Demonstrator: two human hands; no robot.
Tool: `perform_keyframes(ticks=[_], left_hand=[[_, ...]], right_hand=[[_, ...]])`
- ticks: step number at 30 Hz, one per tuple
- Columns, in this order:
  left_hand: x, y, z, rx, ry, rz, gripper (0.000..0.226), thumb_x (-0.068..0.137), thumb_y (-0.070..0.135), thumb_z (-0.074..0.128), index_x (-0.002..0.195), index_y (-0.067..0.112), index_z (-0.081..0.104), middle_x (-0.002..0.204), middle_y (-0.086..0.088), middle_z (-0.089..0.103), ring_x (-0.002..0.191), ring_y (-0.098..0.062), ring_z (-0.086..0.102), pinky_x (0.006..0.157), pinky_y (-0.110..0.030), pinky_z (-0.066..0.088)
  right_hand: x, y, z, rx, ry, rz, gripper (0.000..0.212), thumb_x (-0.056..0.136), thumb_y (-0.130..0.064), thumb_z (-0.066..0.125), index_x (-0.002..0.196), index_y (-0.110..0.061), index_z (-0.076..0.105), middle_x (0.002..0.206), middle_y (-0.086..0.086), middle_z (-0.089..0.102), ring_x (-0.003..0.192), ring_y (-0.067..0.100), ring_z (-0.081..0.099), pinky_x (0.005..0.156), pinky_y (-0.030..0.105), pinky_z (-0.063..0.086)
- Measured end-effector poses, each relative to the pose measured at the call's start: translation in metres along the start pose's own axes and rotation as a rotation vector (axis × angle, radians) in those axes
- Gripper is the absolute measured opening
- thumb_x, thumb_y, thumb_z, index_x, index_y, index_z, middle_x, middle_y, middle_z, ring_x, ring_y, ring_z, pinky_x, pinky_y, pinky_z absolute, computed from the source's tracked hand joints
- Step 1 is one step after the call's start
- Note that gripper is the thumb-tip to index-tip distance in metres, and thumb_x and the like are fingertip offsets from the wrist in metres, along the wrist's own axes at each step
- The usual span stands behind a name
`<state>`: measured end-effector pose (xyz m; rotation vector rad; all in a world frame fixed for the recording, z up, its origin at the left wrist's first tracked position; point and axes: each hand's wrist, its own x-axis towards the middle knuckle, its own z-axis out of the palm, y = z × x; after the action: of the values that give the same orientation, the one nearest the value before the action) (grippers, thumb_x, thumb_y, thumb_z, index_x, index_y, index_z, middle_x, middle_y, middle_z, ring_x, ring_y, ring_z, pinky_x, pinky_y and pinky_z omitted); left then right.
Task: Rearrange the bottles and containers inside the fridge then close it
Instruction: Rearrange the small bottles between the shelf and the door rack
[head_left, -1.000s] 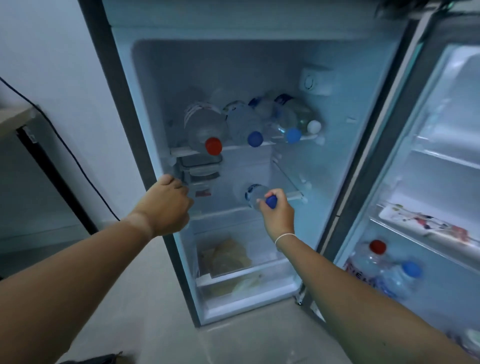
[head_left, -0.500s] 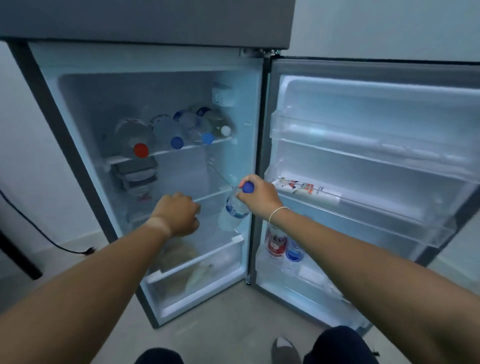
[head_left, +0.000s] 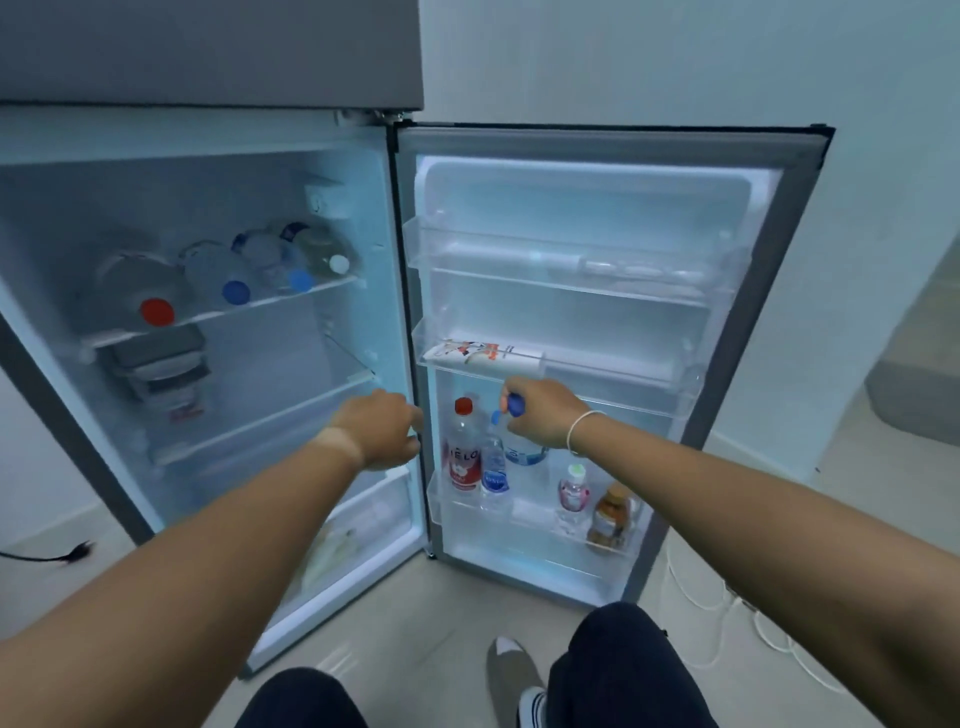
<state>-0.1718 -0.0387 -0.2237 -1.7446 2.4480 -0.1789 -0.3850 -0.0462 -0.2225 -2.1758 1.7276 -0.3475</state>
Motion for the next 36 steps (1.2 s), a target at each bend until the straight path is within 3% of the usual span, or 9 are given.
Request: perform_keyframes(ticks=[3,9,14,20,23,31,36], left_hand=[[0.006,0.011,0.005,-0.027,-0.03,0.035,0.034,0.089,0.032,0.045,0.119,0.028,0.06,0.122,-0.004,0.06,0.116,-0.026,0.055,0.093,-0.038,0.048],[0.02,0.015,0.024,-0.081,-0.062,0.036,0.033,0.089,0.033,0.045,0.118,0.028,0.06,0.121,-0.004,0.06,0.115,-0.025,0.055,0.09,-0.036,0.047],[0.028,0.005,0.046,-0.103,-0.123,0.027,0.034,0.09,0.033,0.044,0.121,0.03,0.058,0.126,-0.001,0.058,0.118,-0.022,0.054,0.09,-0.035,0.045],[0.036,-0.009,0.069,-0.094,-0.181,-0.003,0.036,0.091,0.035,0.043,0.124,0.032,0.055,0.128,0.0,0.057,0.12,-0.021,0.052,0.09,-0.034,0.045],[0.039,-0.014,0.078,-0.092,-0.201,-0.009,0.036,0.09,0.034,0.044,0.124,0.032,0.055,0.128,0.0,0.056,0.121,-0.021,0.051,0.091,-0.032,0.043],[0.049,-0.015,0.098,-0.097,-0.243,-0.017,0.036,0.091,0.034,0.042,0.125,0.033,0.054,0.128,0.0,0.056,0.12,-0.021,0.051,0.09,-0.032,0.044],[0.056,-0.01,0.101,-0.118,-0.23,-0.001,0.036,0.091,0.034,0.042,0.126,0.031,0.054,0.126,-0.001,0.057,0.119,-0.021,0.052,0.087,-0.032,0.044]], right_hand=[[-0.003,0.024,0.0,-0.074,-0.035,0.019,0.019,0.084,-0.002,0.047,0.092,-0.018,0.052,0.106,0.017,0.063,0.081,0.026,0.046,0.068,0.029,0.034],[0.009,0.056,0.024,-0.018,0.001,0.083,0.021,0.084,-0.005,0.052,0.104,-0.011,0.057,0.107,0.017,0.062,0.091,0.031,0.054,0.075,0.033,0.04],[0.033,0.067,0.044,-0.001,-0.031,0.114,0.02,0.087,-0.005,0.052,0.105,-0.011,0.055,0.099,0.016,0.056,0.082,0.027,0.047,0.071,0.03,0.036],[0.058,0.081,0.066,-0.009,-0.061,0.158,0.023,0.089,-0.006,0.051,0.111,-0.01,0.054,0.106,0.02,0.056,0.091,0.033,0.053,0.078,0.032,0.042],[0.067,0.092,0.075,-0.03,-0.08,0.18,0.022,0.089,-0.007,0.051,0.111,-0.01,0.054,0.095,0.014,0.049,0.086,0.03,0.049,0.071,0.029,0.035],[0.084,0.113,0.093,-0.005,-0.097,0.226,0.023,0.091,-0.006,0.05,0.113,-0.011,0.053,0.091,0.012,0.046,0.081,0.028,0.047,0.069,0.029,0.035],[0.088,0.116,0.096,0.038,-0.048,0.252,0.039,0.092,-0.001,0.042,0.126,-0.017,0.049,0.101,0.016,0.048,0.097,0.038,0.055,0.072,0.03,0.036]])
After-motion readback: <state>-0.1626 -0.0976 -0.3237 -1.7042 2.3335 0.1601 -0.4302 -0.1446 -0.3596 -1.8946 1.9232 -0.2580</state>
